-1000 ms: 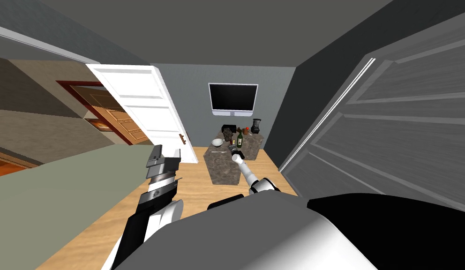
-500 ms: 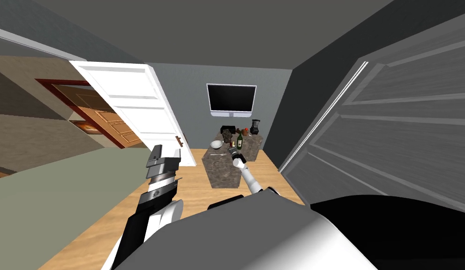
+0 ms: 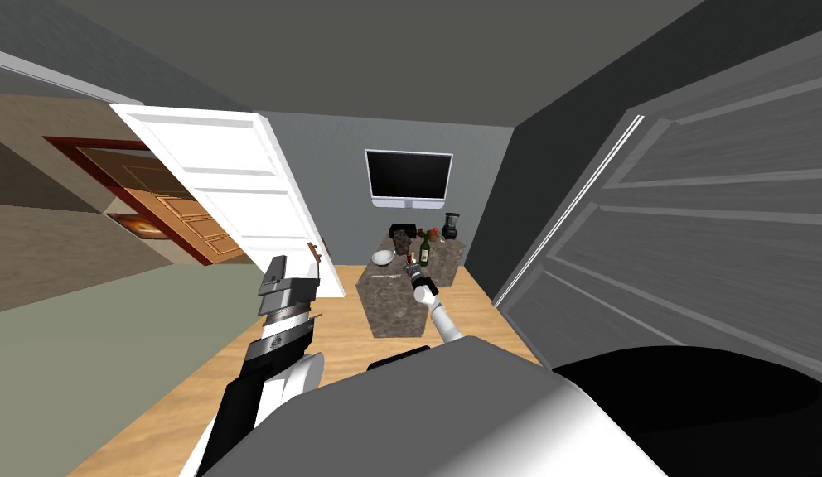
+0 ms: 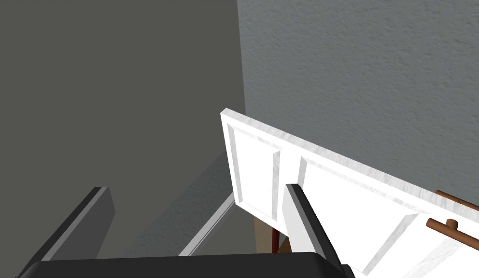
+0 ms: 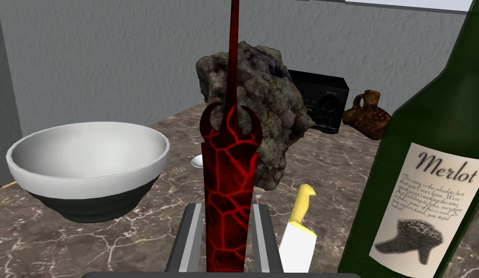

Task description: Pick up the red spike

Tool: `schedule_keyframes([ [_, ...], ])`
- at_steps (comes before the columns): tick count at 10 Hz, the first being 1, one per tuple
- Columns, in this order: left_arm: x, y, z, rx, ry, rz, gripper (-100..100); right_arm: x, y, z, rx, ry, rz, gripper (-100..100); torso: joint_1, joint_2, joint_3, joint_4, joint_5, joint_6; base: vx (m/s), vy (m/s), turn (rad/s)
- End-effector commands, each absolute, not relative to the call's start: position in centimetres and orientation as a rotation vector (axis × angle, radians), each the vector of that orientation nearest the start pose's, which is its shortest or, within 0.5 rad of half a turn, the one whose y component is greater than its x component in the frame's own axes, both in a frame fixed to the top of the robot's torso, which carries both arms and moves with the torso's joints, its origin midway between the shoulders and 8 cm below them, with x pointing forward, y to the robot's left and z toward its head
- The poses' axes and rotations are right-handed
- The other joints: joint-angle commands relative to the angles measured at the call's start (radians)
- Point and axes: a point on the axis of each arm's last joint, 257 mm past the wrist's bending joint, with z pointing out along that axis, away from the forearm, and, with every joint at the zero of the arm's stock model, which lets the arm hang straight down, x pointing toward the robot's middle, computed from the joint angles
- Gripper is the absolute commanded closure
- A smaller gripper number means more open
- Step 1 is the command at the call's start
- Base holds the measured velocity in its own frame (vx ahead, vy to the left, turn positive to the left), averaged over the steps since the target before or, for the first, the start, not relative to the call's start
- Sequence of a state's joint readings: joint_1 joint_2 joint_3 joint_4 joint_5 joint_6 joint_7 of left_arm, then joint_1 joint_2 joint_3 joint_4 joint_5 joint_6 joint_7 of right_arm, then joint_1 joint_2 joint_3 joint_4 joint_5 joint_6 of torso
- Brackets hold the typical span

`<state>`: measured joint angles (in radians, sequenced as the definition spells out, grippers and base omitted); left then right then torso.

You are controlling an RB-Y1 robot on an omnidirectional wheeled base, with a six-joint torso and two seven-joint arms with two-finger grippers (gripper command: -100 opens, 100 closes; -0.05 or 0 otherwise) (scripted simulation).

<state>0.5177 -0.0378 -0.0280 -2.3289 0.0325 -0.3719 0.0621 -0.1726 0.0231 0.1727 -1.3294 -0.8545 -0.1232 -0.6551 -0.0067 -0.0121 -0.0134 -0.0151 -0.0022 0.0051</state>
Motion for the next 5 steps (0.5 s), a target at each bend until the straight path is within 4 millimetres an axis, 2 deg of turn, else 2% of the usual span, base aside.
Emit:
schedule_keyframes([
  [1,35.4,28.1,1.6,-0.81,0.605,-1.38,0,55.9,-9.7,-24.3,-2.171,-0.298,-2.163,100,0.0,0.0,0.0,0.0,0.0,0.0,0.079,0.008,-0.122],
  [2,35.4,28.1,1.6,-0.81,0.605,-1.38,0,55.5,-10.1,-24.5,-2.175,-0.285,-2.164,100,0.0,-0.003,-0.002,-0.001,0.0,0.0,0.099,0.022,-0.076],
  [4,35.4,28.1,1.6,-0.81,0.605,-1.38,0,54.3,-11.0,-24.5,-2.178,-0.252,-2.171,100,-0.001,-0.004,-0.003,-0.003,0.0,0.0,0.032,0.009,0.017],
  [5,35.4,28.1,1.6,-0.81,0.605,-1.38,0,53.1,-9.4,-24.6,-2.162,-0.31,-2.151,100,-0.002,-0.002,-0.003,-0.004,-0.001,0.001,0.065,0.022,-0.128],
])
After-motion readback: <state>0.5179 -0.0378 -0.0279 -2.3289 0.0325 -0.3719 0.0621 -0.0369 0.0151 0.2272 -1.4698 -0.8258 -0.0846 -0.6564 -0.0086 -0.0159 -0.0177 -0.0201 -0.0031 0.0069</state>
